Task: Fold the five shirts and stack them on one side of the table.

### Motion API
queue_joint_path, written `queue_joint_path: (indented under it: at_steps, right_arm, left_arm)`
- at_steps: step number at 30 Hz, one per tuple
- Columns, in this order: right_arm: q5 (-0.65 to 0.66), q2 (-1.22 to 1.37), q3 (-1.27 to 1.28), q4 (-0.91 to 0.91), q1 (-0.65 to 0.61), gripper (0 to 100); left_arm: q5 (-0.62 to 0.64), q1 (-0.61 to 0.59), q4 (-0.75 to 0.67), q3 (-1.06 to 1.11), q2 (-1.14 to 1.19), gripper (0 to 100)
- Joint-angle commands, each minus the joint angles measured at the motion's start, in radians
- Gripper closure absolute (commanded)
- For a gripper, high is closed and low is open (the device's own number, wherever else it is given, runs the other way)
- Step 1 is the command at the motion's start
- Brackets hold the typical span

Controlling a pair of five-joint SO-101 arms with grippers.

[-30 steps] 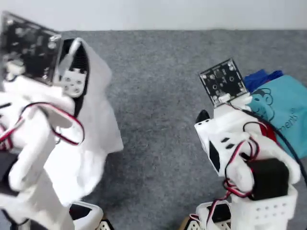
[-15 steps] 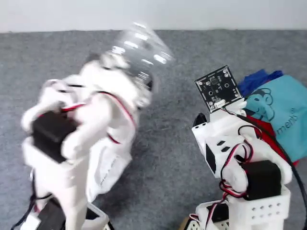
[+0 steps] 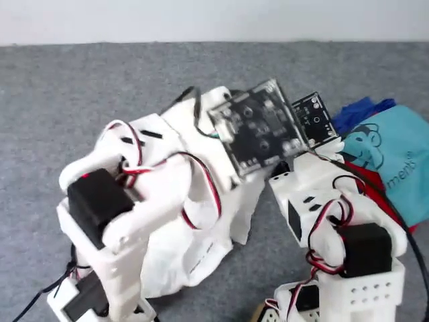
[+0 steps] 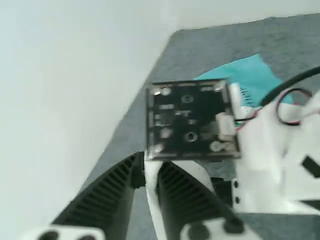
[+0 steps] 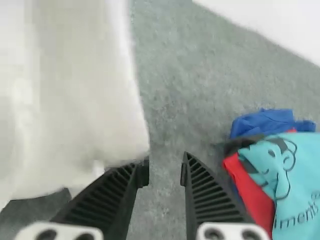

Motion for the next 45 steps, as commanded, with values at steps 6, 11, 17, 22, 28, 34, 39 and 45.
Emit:
queue_joint_path:
  at_steps: [6,11,17,22,28,34,39,45]
  right_arm:
    - [0.014,-0.007,0.021,-0.019,0.051,88.5]
    - [0.008,0.002,0.077,-0.071,0.038,88.3]
    - [0.009,0.01,0.347,-0.302,-0.139,88.3]
    - [0.006,0.156,0.48,-0.453,-0.211,88.0]
    - [-0.023,0.412,0.508,-0.568,-0.214,78.3]
    - [-0.023,0.544,0.531,-0.625,-0.217,78.3]
    - [-0.021,0.576,0.546,-0.618,-0.217,81.4]
    - [-0.02,0.582,0.62,-0.627,-0.216,82.2]
  left_arm:
    - [-0.014,-0.416,0.02,0.163,-0.147,99]
    - [-0.018,-0.506,0.015,0.481,-0.221,99]
    - [-0.078,-0.512,0.014,0.71,-0.288,99]
    - [-0.08,-0.512,0.014,0.788,-0.331,99]
    - [-0.08,-0.531,0.015,0.848,-0.37,99]
    - [-0.08,-0.562,0.015,0.851,-0.384,99]
    - [-0.08,-0.562,0.015,0.851,-0.384,99]
    - [-0.08,-0.563,0.015,0.851,-0.384,99]
